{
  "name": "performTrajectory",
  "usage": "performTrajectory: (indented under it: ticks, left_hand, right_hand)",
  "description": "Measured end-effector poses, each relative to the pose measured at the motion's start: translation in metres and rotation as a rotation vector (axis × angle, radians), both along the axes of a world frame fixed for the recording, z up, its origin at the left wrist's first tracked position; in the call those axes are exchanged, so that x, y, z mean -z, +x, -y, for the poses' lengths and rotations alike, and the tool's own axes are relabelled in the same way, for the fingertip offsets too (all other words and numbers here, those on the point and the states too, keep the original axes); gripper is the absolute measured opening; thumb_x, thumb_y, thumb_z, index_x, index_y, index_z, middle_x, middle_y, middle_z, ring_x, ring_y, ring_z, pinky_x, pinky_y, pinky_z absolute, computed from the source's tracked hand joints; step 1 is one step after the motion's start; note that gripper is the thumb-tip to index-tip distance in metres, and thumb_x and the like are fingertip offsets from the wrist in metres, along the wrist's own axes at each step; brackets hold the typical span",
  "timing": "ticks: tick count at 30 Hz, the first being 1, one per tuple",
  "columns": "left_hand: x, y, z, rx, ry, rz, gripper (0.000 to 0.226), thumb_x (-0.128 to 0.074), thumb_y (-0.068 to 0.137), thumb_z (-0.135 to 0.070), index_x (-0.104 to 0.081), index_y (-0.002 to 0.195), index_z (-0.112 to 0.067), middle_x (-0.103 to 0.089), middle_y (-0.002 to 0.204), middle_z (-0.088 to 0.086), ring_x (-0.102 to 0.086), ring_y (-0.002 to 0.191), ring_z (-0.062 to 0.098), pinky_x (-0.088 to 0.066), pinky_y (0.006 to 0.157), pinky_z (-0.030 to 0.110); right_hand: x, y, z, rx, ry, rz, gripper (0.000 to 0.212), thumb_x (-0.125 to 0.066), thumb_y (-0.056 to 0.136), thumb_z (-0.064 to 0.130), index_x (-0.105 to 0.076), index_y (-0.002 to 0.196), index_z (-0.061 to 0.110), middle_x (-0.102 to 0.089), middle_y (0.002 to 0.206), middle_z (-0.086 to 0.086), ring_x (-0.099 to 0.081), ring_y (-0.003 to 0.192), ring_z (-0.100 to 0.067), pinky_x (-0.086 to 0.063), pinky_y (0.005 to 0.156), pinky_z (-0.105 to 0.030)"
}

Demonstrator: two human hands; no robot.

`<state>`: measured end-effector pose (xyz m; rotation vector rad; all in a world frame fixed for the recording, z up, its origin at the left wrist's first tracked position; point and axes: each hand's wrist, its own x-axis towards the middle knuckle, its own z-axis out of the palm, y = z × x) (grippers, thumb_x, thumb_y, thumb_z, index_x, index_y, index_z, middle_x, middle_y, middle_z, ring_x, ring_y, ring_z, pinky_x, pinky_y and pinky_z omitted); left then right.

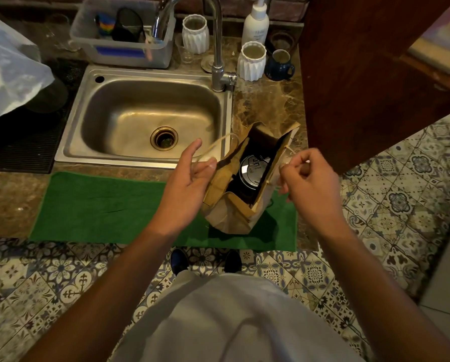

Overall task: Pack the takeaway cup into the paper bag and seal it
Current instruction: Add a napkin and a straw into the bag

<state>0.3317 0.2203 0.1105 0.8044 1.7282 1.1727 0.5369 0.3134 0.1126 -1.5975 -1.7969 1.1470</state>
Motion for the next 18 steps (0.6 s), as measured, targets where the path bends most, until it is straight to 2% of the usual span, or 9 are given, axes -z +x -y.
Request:
performTrajectory:
  ticks: [2, 4, 7, 9, 11, 13, 15, 18]
  left_hand:
    - [0.0, 0.007, 0.007, 0.061, 0.028, 0.054, 0.072, -0.065, 0.091, -0.044, -0.03, 0.154, -0.041, -0.065, 0.122, -0.02, -0.063, 0.108, -0.005, -0.049, 0.095, 0.022]
    - [0.007, 0.014, 0.017, 0.16, 0.042, 0.082, 0.085, -0.075, 0.084, -0.047, -0.027, 0.154, -0.041, -0.059, 0.137, -0.016, -0.062, 0.119, 0.0, -0.051, 0.101, 0.029]
    - [0.02, 0.025, 0.029, 0.243, -0.005, 0.015, 0.096, -0.081, 0.07, -0.053, -0.026, 0.15, -0.051, -0.052, 0.141, -0.022, -0.053, 0.131, -0.001, -0.043, 0.109, 0.03]
    - [0.027, 0.033, 0.031, 0.256, -0.014, -0.076, 0.1, -0.086, 0.069, -0.05, -0.028, 0.15, -0.05, -0.052, 0.144, -0.02, -0.047, 0.136, -0.003, -0.04, 0.111, 0.026]
    - [0.031, 0.039, 0.028, 0.239, 0.005, -0.156, 0.095, -0.085, 0.078, -0.037, -0.029, 0.154, -0.041, -0.054, 0.141, -0.022, -0.046, 0.13, -0.015, -0.04, 0.105, 0.013]
    - [0.036, 0.04, 0.022, 0.162, 0.035, -0.209, 0.077, -0.075, 0.09, -0.021, -0.035, 0.154, -0.033, -0.055, 0.126, -0.033, -0.05, 0.114, -0.027, -0.041, 0.094, 0.002]
    - [0.041, 0.036, 0.017, 0.076, 0.044, -0.236, 0.063, -0.067, 0.095, -0.01, -0.043, 0.149, -0.032, -0.063, 0.116, -0.031, -0.06, 0.108, -0.017, -0.046, 0.09, 0.01]
    - [0.045, 0.028, 0.012, 0.025, 0.085, -0.289, 0.055, -0.064, 0.096, -0.007, -0.05, 0.143, -0.03, -0.074, 0.113, -0.008, -0.069, 0.105, 0.002, -0.055, 0.092, 0.028]
  right_hand:
    - [0.006, 0.001, 0.005, -0.07, -0.149, 0.046, 0.009, -0.057, 0.099, 0.022, -0.06, 0.092, 0.016, -0.073, 0.082, -0.005, -0.074, 0.07, -0.018, -0.064, 0.066, -0.043]
    - [0.01, -0.002, 0.013, -0.099, -0.32, -0.072, 0.017, -0.054, 0.102, 0.019, -0.064, 0.091, 0.01, -0.074, 0.079, -0.007, -0.073, 0.066, -0.018, -0.063, 0.062, -0.037]
    - [0.009, -0.011, 0.019, -0.033, -0.484, -0.308, 0.022, -0.052, 0.104, 0.015, -0.067, 0.092, 0.003, -0.073, 0.076, -0.012, -0.069, 0.059, -0.017, -0.059, 0.055, -0.026]
    - [0.01, -0.017, 0.02, -0.058, -0.531, -0.351, 0.023, -0.051, 0.104, 0.014, -0.069, 0.097, 0.001, -0.073, 0.083, -0.015, -0.069, 0.065, -0.02, -0.058, 0.058, -0.028]
    - [0.012, -0.022, 0.023, -0.11, -0.568, -0.372, 0.02, -0.052, 0.104, 0.012, -0.07, 0.104, 0.003, -0.074, 0.091, -0.019, -0.068, 0.07, -0.022, -0.059, 0.06, -0.029]
    - [0.016, -0.026, 0.024, -0.164, -0.577, -0.362, 0.02, -0.053, 0.102, 0.008, -0.07, 0.112, 0.006, -0.075, 0.098, -0.02, -0.069, 0.075, -0.021, -0.059, 0.062, -0.028]
    - [0.02, -0.027, 0.023, -0.204, -0.564, -0.347, 0.024, -0.053, 0.102, 0.006, -0.069, 0.12, 0.01, -0.076, 0.102, -0.017, -0.071, 0.08, -0.022, -0.059, 0.065, -0.029]
    - [0.023, -0.024, 0.021, -0.244, -0.515, -0.311, 0.031, -0.056, 0.101, 0.008, -0.066, 0.129, 0.017, -0.077, 0.105, -0.009, -0.074, 0.085, -0.025, -0.059, 0.073, -0.033]
